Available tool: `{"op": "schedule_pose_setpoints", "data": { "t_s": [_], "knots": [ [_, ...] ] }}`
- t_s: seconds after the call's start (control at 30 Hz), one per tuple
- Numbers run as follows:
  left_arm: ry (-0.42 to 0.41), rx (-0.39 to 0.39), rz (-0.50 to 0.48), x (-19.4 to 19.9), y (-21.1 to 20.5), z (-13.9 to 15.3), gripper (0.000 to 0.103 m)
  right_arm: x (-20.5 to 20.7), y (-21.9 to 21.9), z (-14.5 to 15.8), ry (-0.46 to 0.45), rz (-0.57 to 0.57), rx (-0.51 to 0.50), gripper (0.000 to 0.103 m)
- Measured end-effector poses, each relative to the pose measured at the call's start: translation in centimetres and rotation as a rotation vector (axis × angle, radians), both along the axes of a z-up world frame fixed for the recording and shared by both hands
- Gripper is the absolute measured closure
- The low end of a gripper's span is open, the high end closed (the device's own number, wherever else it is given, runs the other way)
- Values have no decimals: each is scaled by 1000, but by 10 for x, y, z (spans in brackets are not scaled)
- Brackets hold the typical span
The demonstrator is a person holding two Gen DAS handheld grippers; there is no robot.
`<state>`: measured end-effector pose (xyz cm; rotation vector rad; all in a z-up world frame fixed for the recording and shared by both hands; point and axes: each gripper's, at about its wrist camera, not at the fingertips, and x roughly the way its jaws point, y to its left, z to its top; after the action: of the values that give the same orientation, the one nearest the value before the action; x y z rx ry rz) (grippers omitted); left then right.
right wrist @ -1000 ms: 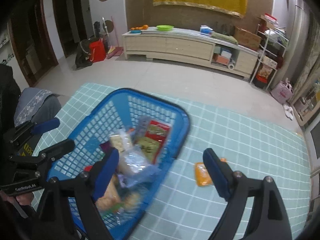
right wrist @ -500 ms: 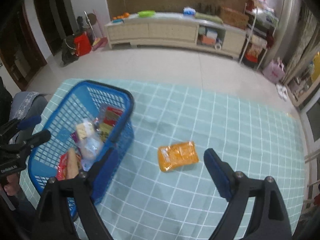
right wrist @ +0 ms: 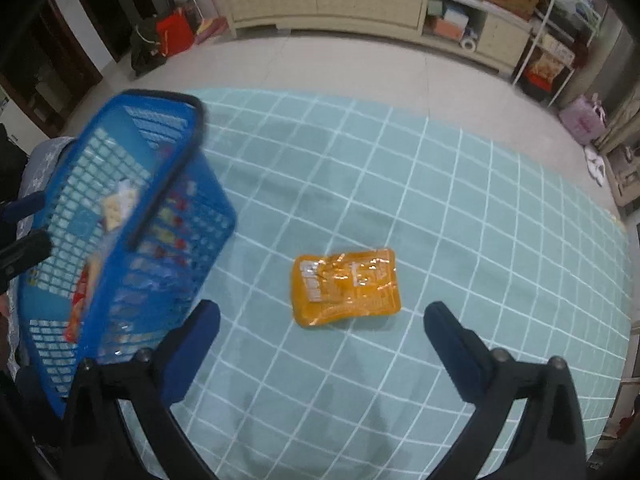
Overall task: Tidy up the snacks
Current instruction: 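Move the right tool to the orange packet and grasp it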
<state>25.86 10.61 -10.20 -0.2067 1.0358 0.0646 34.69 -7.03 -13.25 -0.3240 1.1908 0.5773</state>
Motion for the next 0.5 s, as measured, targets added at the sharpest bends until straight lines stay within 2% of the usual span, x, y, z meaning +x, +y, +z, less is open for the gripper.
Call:
{"op": "schedule_pose_setpoints", "data": {
  "t_s": [0.17,0.33,0.5],
  "knots": [
    [20,67,-11,10,-8,-4,0,18,2,-31,52,24,-29,0],
    [52,83,-14,24,-13,-11,0,33,4,-58,84,33,-67,0],
    [43,83,-27,30,-19,-15,0,42,5,-76,128,14,-51,0]
  ]
}}
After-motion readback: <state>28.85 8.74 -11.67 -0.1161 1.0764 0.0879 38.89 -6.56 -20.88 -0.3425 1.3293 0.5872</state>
